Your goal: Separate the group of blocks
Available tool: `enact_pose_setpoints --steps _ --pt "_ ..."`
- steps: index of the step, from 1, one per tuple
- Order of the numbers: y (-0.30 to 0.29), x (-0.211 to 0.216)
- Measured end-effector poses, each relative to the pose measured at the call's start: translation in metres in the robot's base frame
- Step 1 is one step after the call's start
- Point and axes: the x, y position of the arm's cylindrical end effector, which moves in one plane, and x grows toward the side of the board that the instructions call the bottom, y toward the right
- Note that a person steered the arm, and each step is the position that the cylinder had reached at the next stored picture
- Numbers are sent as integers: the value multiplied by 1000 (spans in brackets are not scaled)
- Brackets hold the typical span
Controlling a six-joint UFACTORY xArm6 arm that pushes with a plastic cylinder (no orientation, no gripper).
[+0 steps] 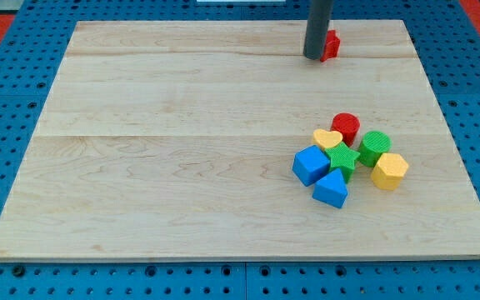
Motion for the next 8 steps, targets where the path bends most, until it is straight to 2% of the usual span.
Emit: enact_pose_setpoints --steps 1,2,3,4,6,8 --pt "6 -8" --pt "15 13" --pt "80 52" --pt "98 89" --pt "49 160" --pt "39 185"
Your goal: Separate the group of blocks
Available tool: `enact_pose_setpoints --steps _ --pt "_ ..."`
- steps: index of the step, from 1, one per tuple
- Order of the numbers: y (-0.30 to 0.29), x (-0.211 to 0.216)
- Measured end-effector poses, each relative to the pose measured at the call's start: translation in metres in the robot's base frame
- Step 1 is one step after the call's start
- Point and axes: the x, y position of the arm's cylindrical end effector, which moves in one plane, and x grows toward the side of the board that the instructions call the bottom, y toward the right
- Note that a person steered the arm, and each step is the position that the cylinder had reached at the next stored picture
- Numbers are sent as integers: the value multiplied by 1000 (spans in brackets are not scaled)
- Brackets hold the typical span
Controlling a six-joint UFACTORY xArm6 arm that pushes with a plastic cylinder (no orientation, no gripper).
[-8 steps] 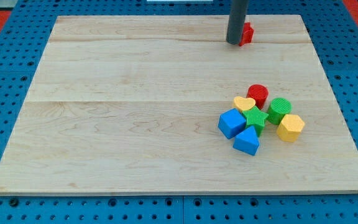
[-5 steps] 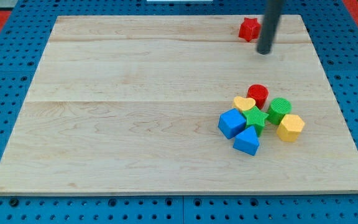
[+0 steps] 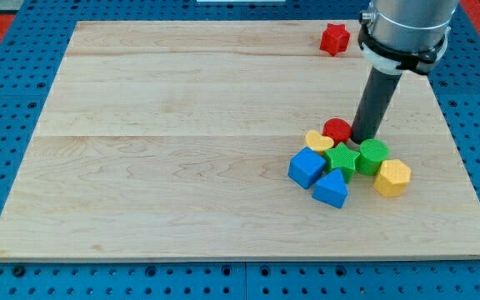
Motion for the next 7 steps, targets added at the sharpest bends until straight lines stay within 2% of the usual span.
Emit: enact_pose_setpoints --steps 1,4,6,7 --pt "-13 6" --pt "-98 2" --pt "-112 -44" --pt "-147 -60"
